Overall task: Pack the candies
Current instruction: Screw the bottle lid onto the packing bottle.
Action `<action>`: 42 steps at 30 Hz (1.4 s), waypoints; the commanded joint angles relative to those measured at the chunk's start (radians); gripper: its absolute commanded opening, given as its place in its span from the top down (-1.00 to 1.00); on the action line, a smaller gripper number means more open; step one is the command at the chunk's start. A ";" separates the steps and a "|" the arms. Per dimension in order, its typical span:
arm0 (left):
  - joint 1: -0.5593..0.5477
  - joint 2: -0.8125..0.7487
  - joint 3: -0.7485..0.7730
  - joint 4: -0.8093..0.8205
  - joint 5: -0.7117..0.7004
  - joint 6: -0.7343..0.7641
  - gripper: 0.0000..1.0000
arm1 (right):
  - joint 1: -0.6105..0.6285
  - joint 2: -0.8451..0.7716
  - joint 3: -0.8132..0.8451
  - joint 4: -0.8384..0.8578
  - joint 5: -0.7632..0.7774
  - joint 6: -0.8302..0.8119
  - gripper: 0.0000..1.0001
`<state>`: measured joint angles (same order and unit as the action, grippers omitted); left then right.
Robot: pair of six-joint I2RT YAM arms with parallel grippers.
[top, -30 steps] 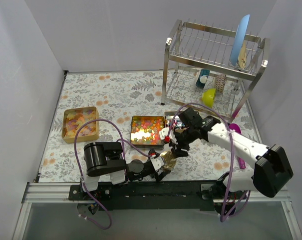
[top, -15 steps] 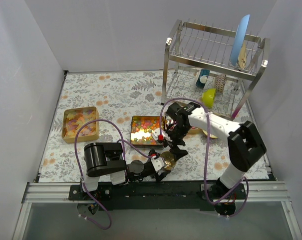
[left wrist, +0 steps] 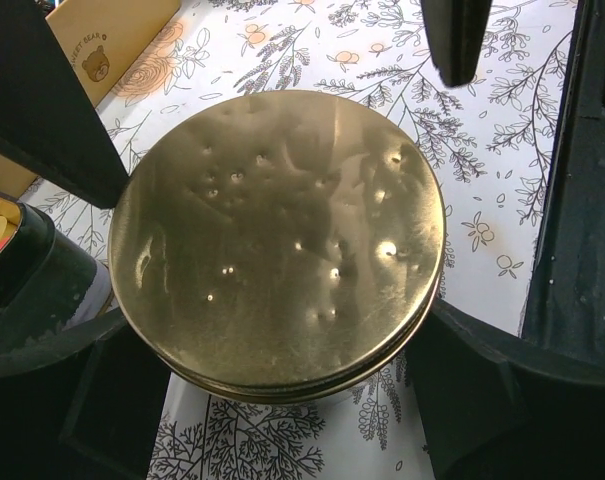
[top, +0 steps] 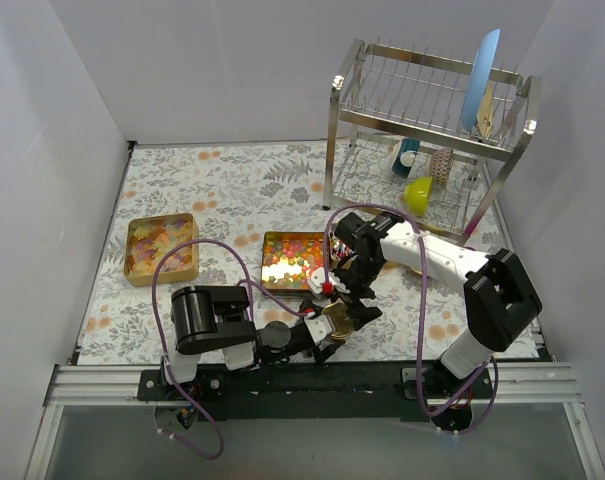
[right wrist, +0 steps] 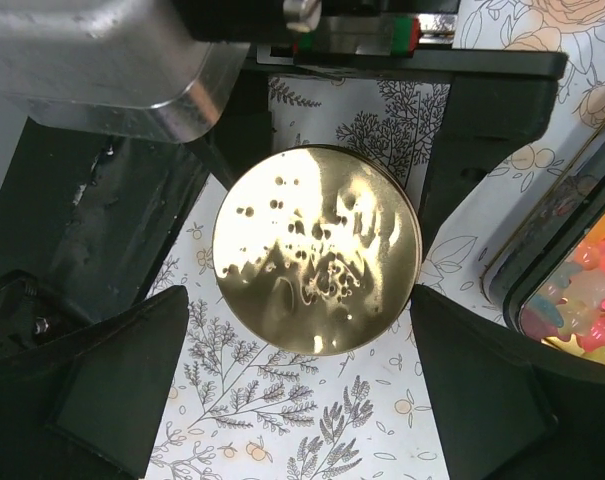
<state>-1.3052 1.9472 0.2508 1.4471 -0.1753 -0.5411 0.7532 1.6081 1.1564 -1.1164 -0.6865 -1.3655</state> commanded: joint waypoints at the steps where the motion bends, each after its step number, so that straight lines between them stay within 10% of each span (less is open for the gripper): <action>1: 0.001 0.131 -0.065 0.174 -0.072 0.090 1.00 | 0.021 -0.027 -0.052 -0.008 -0.012 0.029 -0.96; 29: 0.001 0.133 -0.059 0.141 -0.067 0.070 1.00 | -0.040 -0.396 -0.225 -0.056 0.105 0.186 -0.96; 42: 0.001 0.125 -0.051 0.110 -0.064 0.070 1.00 | -0.019 -0.146 -0.051 0.179 0.016 0.206 -0.96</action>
<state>-1.3113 1.9553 0.2588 1.4471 -0.1864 -0.5671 0.7017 1.3914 1.0283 -0.9897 -0.5892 -1.1511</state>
